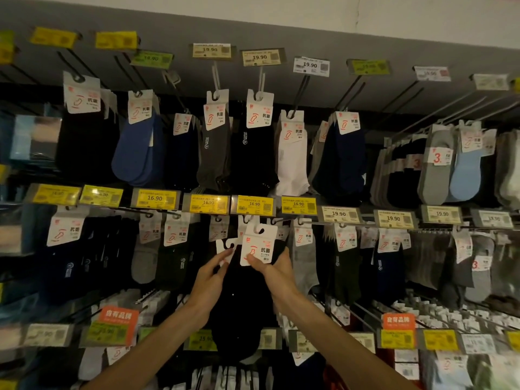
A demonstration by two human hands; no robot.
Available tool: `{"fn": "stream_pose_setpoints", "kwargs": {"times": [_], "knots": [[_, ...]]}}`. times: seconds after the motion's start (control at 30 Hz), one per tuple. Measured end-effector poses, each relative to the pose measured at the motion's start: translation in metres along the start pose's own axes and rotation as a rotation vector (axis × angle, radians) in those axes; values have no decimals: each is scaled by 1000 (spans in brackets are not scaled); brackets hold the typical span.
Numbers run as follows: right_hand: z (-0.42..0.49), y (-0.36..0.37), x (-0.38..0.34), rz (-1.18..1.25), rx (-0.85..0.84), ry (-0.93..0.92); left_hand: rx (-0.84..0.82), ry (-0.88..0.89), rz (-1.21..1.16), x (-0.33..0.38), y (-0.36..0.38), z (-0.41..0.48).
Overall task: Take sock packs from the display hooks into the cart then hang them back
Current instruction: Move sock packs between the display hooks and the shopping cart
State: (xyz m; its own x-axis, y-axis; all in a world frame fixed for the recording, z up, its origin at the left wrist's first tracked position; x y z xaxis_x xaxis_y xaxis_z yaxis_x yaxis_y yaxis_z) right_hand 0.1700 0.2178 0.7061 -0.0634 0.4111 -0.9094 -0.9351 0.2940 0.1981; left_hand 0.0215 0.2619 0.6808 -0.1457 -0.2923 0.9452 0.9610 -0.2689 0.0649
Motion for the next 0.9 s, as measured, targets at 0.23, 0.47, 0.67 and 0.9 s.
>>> {"fn": "stream_pose_setpoints", "kwargs": {"times": [0.23, 0.47, 0.67, 0.9], "knots": [[8, 1, -11, -27, -19, -26, 123, 120, 161, 3, -8, 7], [19, 4, -17, 22, -96, -10, 197, 66, 113, 4, -26, 20], [27, 7, -27, 65, -91, 33, 220, 70, 70, 9, -37, 26], [30, 6, -22, 79, -93, 29, 235, 36, 26, 8, -50, 26]]}}
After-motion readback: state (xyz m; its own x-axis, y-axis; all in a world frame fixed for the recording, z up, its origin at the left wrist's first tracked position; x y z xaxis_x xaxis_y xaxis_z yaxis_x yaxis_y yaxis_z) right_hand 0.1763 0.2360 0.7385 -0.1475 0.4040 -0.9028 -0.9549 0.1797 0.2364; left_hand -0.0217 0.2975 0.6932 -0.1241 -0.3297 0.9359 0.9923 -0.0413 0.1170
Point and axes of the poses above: each hand's wrist, its own z-axis towards the middle knuckle, its own y-axis out of the palm, x = y × z, the point moved 4 cm from there along z, towards the middle knuckle
